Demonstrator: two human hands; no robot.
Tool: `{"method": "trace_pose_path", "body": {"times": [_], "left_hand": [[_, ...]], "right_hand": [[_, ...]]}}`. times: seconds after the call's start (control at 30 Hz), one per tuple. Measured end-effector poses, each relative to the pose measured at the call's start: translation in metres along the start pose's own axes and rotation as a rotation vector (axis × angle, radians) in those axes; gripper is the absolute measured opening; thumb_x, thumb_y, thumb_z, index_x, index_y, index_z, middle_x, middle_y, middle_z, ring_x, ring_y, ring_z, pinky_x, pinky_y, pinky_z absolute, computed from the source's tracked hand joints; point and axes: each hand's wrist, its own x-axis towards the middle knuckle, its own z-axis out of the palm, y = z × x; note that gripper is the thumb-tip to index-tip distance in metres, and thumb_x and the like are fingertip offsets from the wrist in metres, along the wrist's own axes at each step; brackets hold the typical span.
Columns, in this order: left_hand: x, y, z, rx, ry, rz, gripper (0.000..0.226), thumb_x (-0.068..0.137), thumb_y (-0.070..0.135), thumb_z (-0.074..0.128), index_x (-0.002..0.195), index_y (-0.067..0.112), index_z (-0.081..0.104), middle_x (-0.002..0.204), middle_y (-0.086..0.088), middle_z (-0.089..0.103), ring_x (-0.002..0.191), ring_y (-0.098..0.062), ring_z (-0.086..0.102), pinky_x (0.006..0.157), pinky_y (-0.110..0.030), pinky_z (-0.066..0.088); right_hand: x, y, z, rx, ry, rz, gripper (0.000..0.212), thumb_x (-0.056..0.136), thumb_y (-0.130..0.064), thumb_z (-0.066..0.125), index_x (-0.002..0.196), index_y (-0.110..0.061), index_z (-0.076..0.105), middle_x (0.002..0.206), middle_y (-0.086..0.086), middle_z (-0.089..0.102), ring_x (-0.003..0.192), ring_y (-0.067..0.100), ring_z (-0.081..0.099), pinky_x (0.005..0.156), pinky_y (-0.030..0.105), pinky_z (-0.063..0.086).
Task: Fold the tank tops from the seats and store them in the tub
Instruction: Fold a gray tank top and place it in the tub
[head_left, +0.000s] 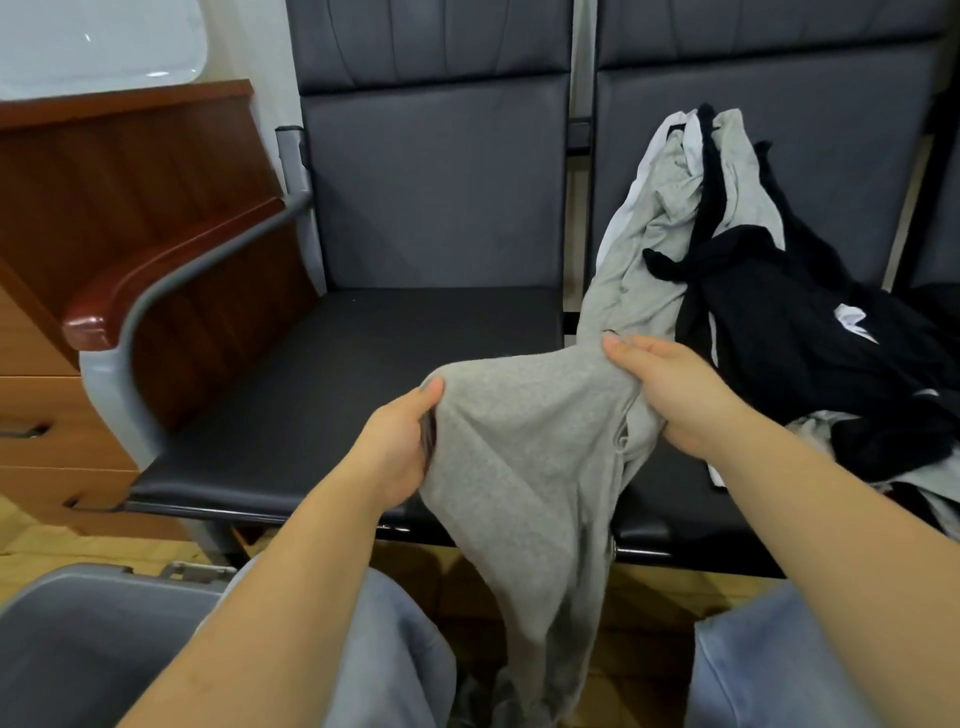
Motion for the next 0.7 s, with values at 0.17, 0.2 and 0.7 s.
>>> {"method": "trace_pose_path", "body": {"times": [0.17,0.2,0.7], "left_hand": [[0.000,-0.012,0.022,-0.098,-0.104,-0.092,0.040,0.101,0.037,0.042,0.122,0.009,0.061,0.120,-0.012,0.067,0.113,-0.028,0.062,0.094,-0.042,0.048],[0.000,-0.014,0.026,-0.084,-0.144,-0.104,0.042,0.101,0.039,0.039,0.122,0.009,0.061,0.121,-0.013,0.067,0.114,-0.028,0.062,0.095,-0.042,0.048],[0.015,-0.030,0.064,0.243,-0.394,0.072,0.031,0.091,0.010,0.062,0.120,0.017,0.059,0.113,-0.005,0.071,0.107,-0.019,0.067,0.094,-0.033,0.052]], "right_hand": [[-0.005,0.008,0.034,-0.049,-0.138,-0.074,0.033,0.092,-0.041,0.058,0.085,-0.008,0.059,0.083,0.010,0.056,0.082,0.023,0.053,0.084,0.039,0.044],[-0.005,0.009,0.039,-0.072,-0.146,-0.109,0.034,0.090,-0.044,0.057,0.085,-0.010,0.058,0.083,0.007,0.052,0.081,0.021,0.049,0.082,0.038,0.043],[0.013,0.001,0.042,0.035,-0.055,-0.141,0.024,0.097,-0.033,0.054,0.083,-0.014,0.060,0.085,0.009,0.066,0.086,0.023,0.066,0.088,0.045,0.055]]}}
